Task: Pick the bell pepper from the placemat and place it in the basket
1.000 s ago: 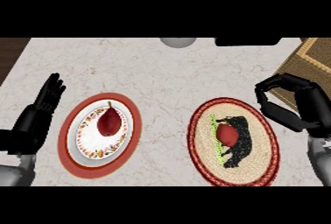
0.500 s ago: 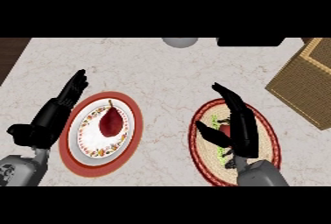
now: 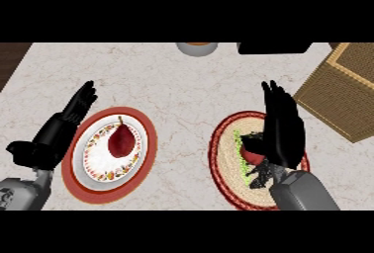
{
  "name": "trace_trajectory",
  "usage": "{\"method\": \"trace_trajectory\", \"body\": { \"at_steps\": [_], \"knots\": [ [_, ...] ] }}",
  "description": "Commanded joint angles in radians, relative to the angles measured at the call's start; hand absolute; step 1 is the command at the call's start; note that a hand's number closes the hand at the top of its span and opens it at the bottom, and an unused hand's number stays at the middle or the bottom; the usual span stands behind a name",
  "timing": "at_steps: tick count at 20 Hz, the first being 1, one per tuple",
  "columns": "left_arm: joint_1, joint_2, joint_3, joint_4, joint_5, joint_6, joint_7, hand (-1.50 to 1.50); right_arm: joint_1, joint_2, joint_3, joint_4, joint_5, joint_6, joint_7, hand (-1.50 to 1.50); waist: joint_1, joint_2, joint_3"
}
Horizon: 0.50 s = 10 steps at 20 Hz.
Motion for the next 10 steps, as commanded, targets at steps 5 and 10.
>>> {"method": "trace_trajectory", "body": {
  "at_steps": [5, 10],
  "knots": [
    [0.000, -0.004, -0.007, -0.020, -0.013, 0.008, 0.022, 0.00, -0.057, 0.113, 0.073, -0.178, 0.003, 0.616, 0.378, -1.50, 0.003, 0.001, 0.005],
    [0.009, -0.010, -0.010, -0.028, -0.022, -0.003, 0.009, 0.00, -0.094, 0.189, 0.149, -0.375, -0.075, 0.850, 0.627, -1.50, 0.022, 0.009, 0.009]
  ]
}}
